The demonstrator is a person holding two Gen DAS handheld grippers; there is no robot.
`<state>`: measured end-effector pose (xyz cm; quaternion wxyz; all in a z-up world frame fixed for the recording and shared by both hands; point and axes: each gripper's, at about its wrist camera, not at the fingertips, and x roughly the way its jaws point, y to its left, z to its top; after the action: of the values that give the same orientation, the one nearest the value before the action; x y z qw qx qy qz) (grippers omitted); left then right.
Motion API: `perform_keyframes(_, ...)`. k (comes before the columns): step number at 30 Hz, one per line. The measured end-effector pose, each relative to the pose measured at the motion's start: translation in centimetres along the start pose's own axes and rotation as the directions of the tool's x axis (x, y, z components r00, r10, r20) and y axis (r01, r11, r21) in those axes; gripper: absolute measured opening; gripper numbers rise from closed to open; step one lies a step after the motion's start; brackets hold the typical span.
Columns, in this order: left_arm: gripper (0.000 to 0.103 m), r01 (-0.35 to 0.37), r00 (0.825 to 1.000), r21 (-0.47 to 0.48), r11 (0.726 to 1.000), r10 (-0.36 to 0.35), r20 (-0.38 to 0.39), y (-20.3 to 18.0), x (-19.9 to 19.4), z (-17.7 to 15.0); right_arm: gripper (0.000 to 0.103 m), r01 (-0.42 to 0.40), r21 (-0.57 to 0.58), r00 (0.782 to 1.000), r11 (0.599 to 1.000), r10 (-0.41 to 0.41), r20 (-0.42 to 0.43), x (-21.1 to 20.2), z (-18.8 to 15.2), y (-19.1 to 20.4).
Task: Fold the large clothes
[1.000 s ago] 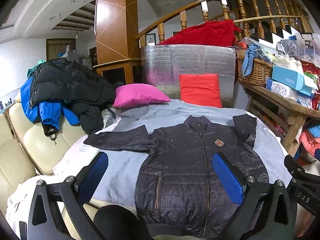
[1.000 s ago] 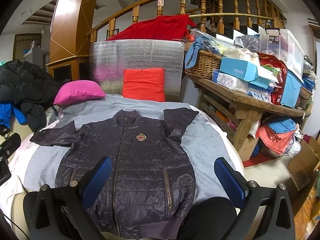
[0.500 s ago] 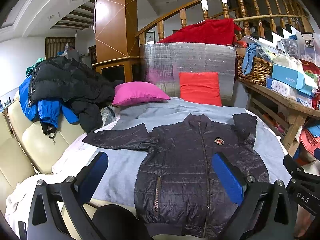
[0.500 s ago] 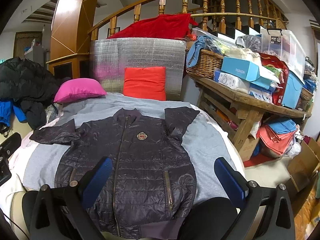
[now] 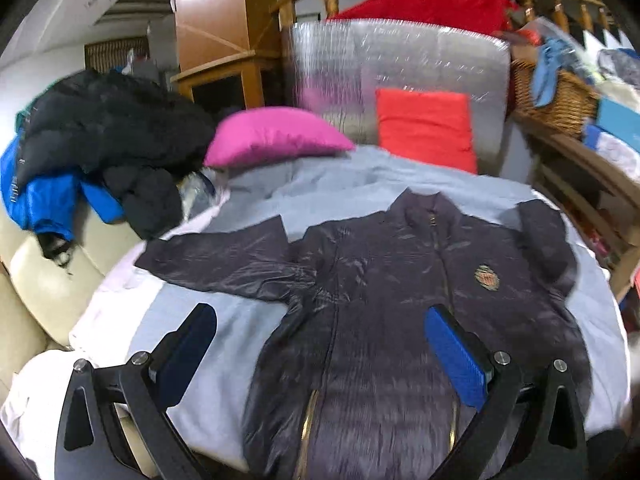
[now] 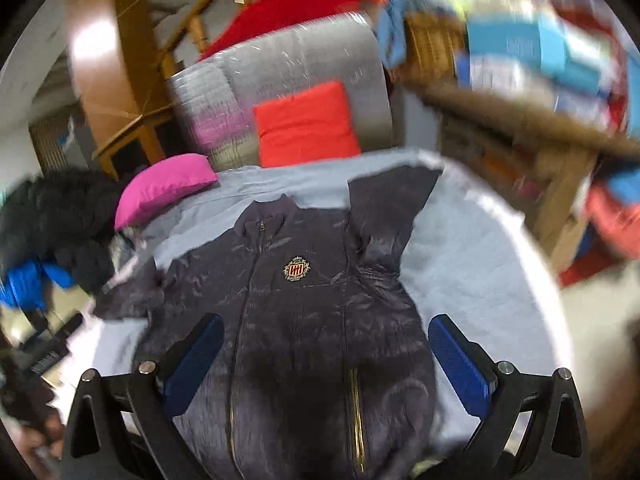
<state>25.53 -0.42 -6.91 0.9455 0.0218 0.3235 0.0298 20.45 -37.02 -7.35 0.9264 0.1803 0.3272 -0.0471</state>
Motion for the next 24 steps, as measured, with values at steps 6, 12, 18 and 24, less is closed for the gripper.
perform_keyframes(6, 0.103, 0.016, 1.0, 0.008, 1.0, -0.016, -0.024, -2.8, 8.1, 1.8, 0.103, -0.02, 0.118, 1.0, 0.993, 0.017, 0.02, 9.5, 4.9, -6.7)
perform_keyframes(12, 0.103, -0.033, 0.998, 0.011, 0.999, 0.033, 0.056, -4.2, 12.8, 2.3, 0.103, -0.101, 0.331, 0.994, 0.938, 0.106, 0.004, 19.7, 9.7, -13.2)
perform_keyframes(18, 0.103, -0.072, 0.997, 0.037, 0.997, 0.073, -0.013, -4.7, 16.9, 1.6, 0.103, -0.231, 0.561, 0.971, 0.795, 0.224, 0.082, 26.5, 12.4, -19.3)
perform_keyframes(24, 0.103, -0.054, 0.998, 0.021, 0.998, 0.055, -0.04, -4.9, 17.6, 1.7, 0.083, -0.246, 0.625, 0.956, 0.741, 0.293, 0.029, 31.4, 13.6, -19.5)
